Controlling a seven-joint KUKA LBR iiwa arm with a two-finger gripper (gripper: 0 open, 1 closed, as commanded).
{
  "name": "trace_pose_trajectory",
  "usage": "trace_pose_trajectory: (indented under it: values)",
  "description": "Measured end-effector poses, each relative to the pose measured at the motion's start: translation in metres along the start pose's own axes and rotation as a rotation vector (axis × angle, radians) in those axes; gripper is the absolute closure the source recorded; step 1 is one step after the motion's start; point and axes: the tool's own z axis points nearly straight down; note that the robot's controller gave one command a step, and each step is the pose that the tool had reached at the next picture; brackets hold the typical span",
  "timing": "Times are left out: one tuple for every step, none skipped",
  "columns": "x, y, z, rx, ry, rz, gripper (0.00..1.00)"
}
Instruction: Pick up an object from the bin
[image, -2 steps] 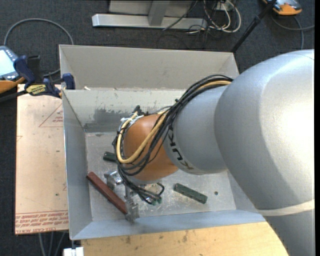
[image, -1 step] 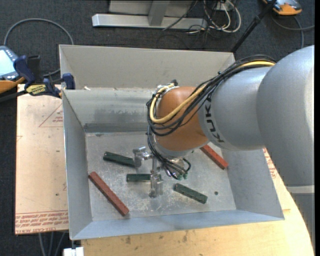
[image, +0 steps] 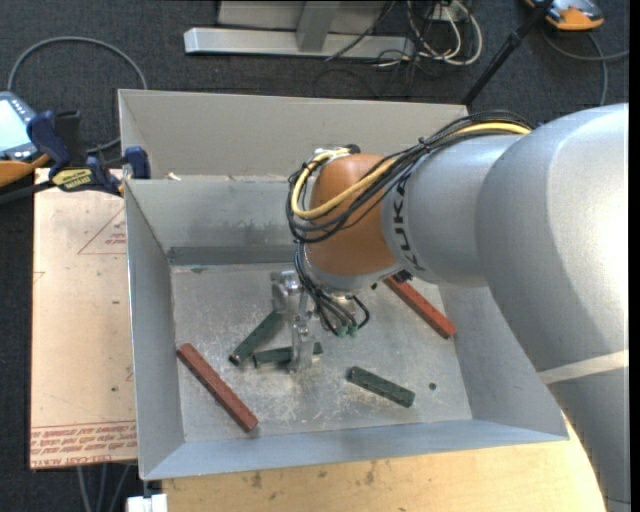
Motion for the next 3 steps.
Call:
trace_pose_trajectory:
  values:
    - [0.087,0.066,-0.001,-0.002,0.006,0.016,0.0]
    - [0.073,0.027,-0.054,0.001,-0.003,0.113,0.0]
    - [0.016,-0.016,0.002,0.004,0.001,0.081,0.0]
